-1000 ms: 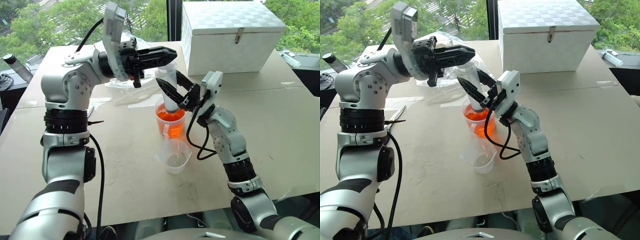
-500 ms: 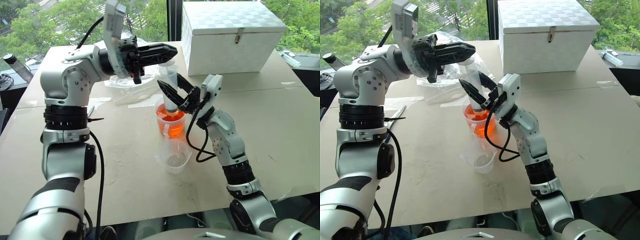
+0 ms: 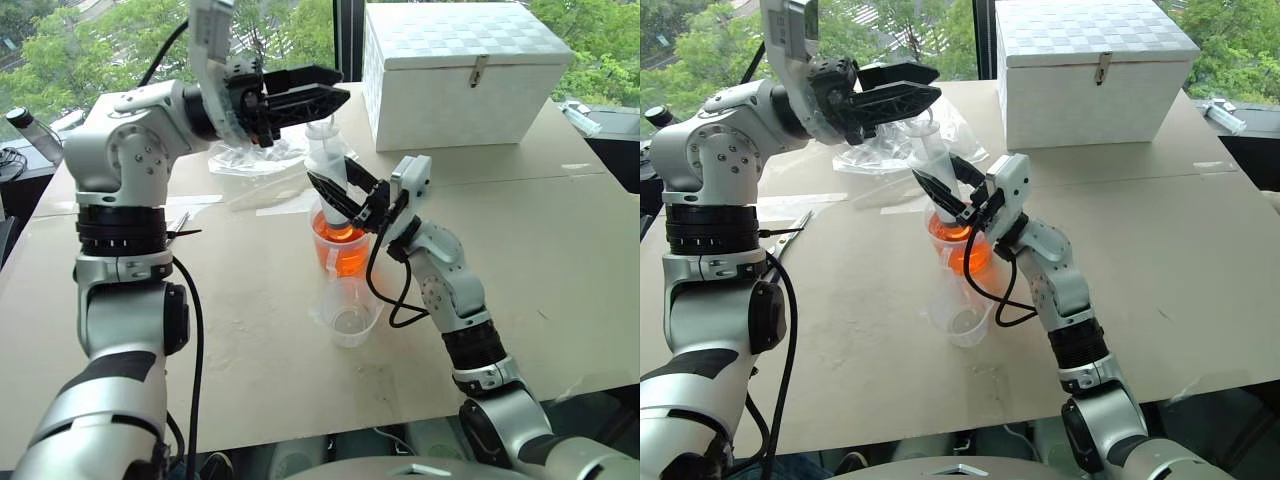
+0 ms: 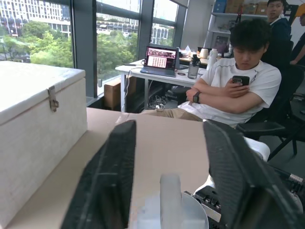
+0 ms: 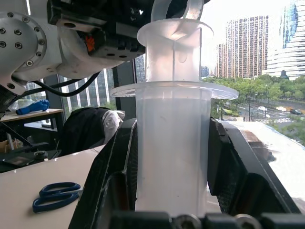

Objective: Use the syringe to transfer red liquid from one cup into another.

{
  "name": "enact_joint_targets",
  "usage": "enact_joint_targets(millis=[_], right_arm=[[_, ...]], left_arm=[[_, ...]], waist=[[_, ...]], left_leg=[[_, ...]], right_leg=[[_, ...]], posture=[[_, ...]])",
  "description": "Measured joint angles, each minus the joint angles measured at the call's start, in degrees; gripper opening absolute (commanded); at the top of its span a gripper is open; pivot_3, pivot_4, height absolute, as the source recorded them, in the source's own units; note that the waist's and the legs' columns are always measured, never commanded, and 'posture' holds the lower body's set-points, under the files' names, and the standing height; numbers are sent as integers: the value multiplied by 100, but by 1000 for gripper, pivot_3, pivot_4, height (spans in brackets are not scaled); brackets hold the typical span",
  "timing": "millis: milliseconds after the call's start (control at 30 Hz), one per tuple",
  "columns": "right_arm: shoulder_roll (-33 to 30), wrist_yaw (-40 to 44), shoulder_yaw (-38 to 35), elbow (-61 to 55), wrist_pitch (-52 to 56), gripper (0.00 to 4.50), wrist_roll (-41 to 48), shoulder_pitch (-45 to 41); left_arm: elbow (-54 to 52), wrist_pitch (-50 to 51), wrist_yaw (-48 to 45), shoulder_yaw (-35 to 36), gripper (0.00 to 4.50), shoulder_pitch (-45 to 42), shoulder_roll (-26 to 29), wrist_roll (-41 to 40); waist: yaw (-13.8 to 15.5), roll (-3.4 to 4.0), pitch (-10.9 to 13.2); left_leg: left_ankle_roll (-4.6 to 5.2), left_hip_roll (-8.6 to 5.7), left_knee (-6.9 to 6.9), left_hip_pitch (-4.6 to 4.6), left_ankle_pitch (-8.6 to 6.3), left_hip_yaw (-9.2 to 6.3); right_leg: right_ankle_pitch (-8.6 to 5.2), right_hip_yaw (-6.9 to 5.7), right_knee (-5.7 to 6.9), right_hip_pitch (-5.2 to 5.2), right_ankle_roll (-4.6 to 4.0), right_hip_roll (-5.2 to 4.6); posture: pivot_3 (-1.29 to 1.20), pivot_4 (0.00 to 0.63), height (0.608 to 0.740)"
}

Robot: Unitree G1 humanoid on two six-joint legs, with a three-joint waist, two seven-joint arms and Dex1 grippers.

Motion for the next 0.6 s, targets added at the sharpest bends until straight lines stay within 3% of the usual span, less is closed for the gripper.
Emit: enact_joint_targets(millis=[333, 600], right_arm=[[-19, -79, -135, -152, 30, 1468, 57, -331], [-278, -58, -369, -805, 512, 1468, 593, -391]], left_arm=[[-7, 133, 134, 383, 3688, -246, 5, -336], [13, 230, 175, 632, 3688, -271, 76, -479]], waist=[[2, 0, 0], [1, 0, 0]], left_leg=[[0, 0, 5, -2, 0, -4], [0, 0, 6, -1, 0, -5]], right_leg=[[0, -1, 1, 2, 0, -1], [0, -1, 2, 3, 0, -2]], posture=[[0, 150, 740], [0, 150, 740]])
